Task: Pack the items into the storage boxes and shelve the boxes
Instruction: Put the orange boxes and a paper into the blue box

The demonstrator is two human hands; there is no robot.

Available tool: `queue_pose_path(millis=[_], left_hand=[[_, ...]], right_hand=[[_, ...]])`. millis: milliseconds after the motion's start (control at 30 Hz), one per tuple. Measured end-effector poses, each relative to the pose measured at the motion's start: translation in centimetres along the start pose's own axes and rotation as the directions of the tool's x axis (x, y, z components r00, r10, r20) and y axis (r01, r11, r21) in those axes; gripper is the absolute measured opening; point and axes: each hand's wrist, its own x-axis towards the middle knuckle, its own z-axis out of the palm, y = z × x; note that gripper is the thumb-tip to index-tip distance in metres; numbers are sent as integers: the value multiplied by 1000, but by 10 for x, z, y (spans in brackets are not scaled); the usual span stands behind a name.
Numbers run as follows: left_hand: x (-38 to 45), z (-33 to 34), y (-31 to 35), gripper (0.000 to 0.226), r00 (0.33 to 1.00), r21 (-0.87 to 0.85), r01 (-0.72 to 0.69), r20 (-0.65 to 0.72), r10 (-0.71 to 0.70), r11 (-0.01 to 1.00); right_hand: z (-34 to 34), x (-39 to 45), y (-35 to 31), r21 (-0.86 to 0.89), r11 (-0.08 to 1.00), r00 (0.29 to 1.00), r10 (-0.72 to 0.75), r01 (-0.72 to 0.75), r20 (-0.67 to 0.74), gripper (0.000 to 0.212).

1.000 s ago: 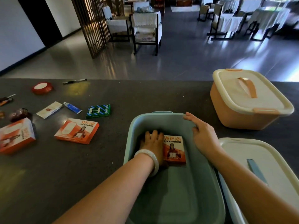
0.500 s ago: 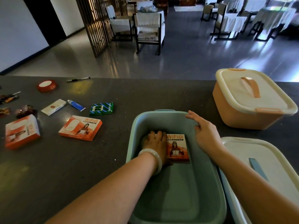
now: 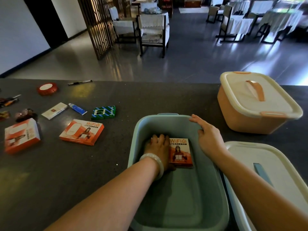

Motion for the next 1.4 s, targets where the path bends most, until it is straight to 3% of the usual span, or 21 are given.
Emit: queue_pose_path(millis=[400, 533, 667, 767, 900, 1033, 1167, 1400], left_hand=[[-5, -8, -5, 124, 1000, -96, -12, -12, 11, 995], [-15, -25, -5, 106, 999, -115, -29, -31, 26, 993], [-39, -48, -11, 80, 976, -230, -114, -207, 65, 967], [-65, -59, -26, 64, 908, -279, -210, -410, 82, 937], [-95, -61, -62, 51, 840, -296, -173, -543, -17, 940], [-114, -45, -113, 50, 848, -324, -38, -511, -141, 945], [-126, -22, -170, 52, 883, -411, 144, -356, -304, 900], [-148, 25, -296, 64, 849, -425, 397, -165, -501, 813]], right_hand=[[-2, -2, -6, -29, 999, 1000, 17, -17, 21, 57], [-4, -3, -10, -40, 999, 999, 22, -21, 33, 59], [-8, -2, -14, -90, 996, 997, 13, -6, 75, 59], [-9, 2, -21, -174, 985, 996, 2, 13, 84, 53], [-2, 6, -40, -318, 939, 991, -115, 132, 70, 50], [24, 7, -76, -335, 924, 983, -163, 184, 89, 47], [69, 13, -119, -342, 904, 954, -178, 256, 243, 48], [197, 34, -187, -354, 868, 882, -175, 348, 437, 59]])
